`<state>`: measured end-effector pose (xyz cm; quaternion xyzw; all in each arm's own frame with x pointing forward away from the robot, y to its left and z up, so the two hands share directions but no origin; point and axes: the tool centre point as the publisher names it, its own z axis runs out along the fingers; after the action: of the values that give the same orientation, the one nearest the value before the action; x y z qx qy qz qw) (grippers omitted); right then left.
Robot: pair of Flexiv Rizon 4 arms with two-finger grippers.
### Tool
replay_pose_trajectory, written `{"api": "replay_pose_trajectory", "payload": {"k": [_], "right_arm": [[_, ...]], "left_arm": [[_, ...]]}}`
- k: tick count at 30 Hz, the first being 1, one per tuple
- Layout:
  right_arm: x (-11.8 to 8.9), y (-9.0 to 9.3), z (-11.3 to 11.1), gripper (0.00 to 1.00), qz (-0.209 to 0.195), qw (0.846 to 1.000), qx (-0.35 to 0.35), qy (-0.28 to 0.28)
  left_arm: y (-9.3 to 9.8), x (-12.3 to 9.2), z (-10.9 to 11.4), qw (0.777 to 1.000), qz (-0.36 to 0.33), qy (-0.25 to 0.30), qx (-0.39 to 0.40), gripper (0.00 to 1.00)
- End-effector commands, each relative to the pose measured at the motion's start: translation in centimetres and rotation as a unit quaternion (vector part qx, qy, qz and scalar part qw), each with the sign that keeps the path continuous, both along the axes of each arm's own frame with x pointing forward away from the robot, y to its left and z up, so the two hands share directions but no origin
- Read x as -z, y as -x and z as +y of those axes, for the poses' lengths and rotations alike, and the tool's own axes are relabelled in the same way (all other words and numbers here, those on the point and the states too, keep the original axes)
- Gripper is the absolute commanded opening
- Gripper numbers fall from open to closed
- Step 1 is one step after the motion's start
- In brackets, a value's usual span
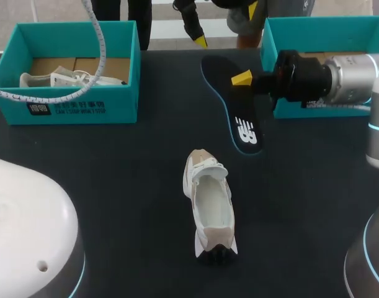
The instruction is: Take the shoe out of the shoebox, open the shoe tongue, remove and reinsert the insole, then place the shoe into the shoebox
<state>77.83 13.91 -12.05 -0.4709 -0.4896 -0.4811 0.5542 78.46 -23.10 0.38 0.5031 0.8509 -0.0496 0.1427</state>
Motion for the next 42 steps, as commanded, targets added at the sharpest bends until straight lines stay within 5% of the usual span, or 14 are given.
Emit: {"api": "replay_pose_trajectory", "payload": {"k": [1,38,42], "right_arm": [[0.09,-0.01,-0.22,0.0,0.001,1.0,0.0,0.0],[0.59,-0.21,-0.85,0.0,0.002,1.0,0.013,0.003],[0.55,-0.65,-1.09,0.0,0.014,1.0,0.017,-0.016]], "left_arm": [[0.17,0.31,0.45,1.0,-0.016,0.027,0.003,1.0],[0.17,0.31,0.45,1.0,-0.016,0.027,0.003,1.0],[-0.28,1.03,0.24,0.988,-0.044,0.144,0.019,1.0]]}}
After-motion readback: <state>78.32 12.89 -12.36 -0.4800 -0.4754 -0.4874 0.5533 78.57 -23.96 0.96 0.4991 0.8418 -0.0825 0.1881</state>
